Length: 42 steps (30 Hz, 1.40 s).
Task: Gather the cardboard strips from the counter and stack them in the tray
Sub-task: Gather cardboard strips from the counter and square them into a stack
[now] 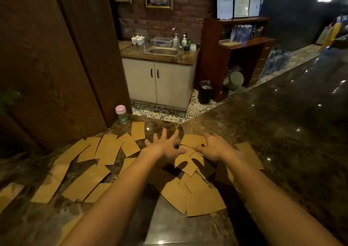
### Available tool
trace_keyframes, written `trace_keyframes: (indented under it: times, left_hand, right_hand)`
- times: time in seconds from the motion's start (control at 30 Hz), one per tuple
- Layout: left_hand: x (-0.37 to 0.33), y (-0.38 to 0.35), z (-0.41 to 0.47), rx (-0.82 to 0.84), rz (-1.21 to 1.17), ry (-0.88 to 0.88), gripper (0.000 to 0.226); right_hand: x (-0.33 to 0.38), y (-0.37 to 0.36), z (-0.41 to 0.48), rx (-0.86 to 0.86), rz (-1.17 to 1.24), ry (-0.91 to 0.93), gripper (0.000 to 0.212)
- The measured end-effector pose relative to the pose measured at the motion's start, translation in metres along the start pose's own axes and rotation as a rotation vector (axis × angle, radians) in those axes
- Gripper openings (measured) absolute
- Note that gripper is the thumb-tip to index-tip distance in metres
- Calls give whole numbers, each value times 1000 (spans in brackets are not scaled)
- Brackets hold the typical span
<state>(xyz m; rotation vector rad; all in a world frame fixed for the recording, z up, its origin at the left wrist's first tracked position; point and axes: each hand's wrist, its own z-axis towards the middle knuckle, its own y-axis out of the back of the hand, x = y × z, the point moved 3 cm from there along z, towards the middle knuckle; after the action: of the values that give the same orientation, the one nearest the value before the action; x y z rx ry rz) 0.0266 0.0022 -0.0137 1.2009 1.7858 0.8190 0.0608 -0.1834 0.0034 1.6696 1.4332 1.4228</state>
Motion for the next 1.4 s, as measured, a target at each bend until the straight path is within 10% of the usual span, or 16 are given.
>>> trace_keyframes:
  times: [0.3,0.73,1.07,1.4]
  left_hand:
    - [-21,-28,40,-19,92,-18,127]
    - [-23,-33,62,-89,-129,7,72]
    - [25,-23,39,-208,-929,98,23]
    - [-13,-5,-28,-53,-1578,-77,12]
  right_hand:
    - [-17,-25,65,127,-72,60,126]
    - [-35,-33,102,102,190,-111,78]
    - [-54,-4,65,-161,929,-154,46]
    - [2,6,-22,7,1402,-92,22]
